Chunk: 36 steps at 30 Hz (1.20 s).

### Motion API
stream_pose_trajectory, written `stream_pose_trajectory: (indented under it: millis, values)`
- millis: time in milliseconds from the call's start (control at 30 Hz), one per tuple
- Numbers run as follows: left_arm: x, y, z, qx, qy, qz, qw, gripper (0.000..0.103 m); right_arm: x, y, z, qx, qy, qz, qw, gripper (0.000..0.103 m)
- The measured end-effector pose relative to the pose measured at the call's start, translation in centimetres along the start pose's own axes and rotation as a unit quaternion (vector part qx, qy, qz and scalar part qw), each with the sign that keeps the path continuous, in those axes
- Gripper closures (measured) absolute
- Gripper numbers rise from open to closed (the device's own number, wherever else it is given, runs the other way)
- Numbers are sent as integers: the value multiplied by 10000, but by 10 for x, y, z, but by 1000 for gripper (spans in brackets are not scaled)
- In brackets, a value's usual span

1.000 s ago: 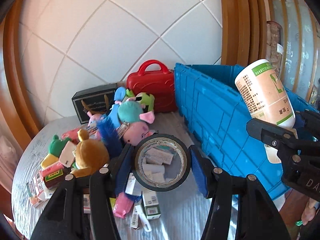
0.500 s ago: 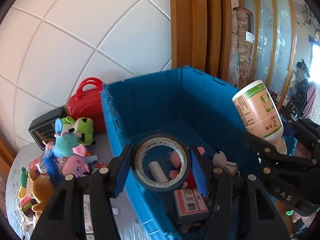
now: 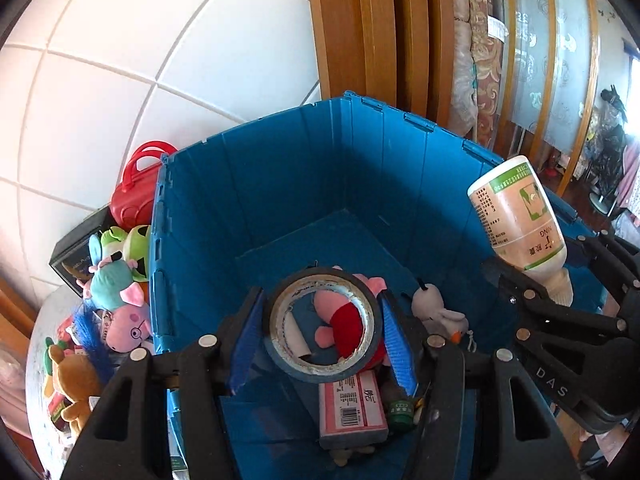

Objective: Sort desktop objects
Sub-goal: 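Open both tools to drop the tape roll and bottle into the crate, then move both tools out of the crate back over the pile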

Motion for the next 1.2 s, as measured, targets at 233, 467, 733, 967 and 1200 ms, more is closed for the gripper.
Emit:
stream_pose_trajectory:
  millis: [233,467,733,967,1200]
  values:
    - [2,-6,-1,-118,22,-111,9999,45,15,-9,1,-62,-2,62,10000,51]
    - [-9,2,6,-138,197,-179,9996,25,8,-10,0,-76,96,-99,9999,51]
    - [-21,9,15,-115,306,-196,9993,25,-17,-11,-3,-34,240,-276,9993,24]
    - [-22,18,22,-48,335,-113,9994,25,-19,1,0,3,272,-124,9996,4]
    - [-19,35,33,72,302,-15,9995,25,-14,21,10,-26,262,-112,9996,0]
Point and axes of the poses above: each gripper's, at about its wrist camera, not at the fingertips, and y roughly against the way its jaws point, x to its right, z to its underside, the point moved 1 cm from there along -y, roughly the way its jaws point, and after that the axes turned 5 degrees about -y, right-handed, at the moved point
